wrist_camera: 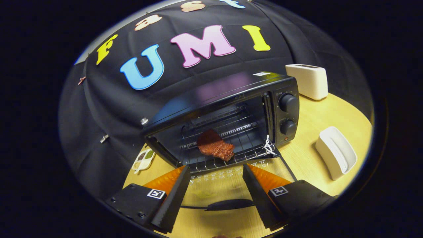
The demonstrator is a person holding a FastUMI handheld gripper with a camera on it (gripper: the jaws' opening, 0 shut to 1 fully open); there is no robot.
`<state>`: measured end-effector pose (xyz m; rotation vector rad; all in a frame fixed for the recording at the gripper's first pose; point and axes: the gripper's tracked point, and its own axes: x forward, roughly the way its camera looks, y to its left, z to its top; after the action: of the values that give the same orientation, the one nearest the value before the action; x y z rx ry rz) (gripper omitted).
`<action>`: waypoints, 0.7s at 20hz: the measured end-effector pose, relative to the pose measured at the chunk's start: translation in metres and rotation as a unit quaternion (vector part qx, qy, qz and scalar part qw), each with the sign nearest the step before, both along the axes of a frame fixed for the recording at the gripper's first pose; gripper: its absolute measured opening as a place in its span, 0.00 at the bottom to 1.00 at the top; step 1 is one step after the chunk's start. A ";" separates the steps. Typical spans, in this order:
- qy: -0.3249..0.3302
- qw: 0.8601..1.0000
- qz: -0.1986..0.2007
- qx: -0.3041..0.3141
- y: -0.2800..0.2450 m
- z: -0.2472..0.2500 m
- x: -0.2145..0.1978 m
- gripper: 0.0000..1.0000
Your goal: Open the toaster oven, put the food inside, and close the toaster oven door.
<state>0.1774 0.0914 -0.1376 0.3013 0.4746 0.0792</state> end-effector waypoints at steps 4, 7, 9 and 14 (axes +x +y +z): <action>0.020 0.998 0.023 -0.061 -0.002 0.005 -0.028 0.98; 0.044 0.994 0.037 -0.088 -0.005 -0.005 -0.048 0.98; 0.062 0.993 0.050 -0.090 -0.005 -0.014 -0.061 0.99; 0.103 0.986 0.058 -0.116 -0.012 -0.047 -0.083 0.98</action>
<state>0.0945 0.0797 -0.1843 0.0530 0.7007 0.1066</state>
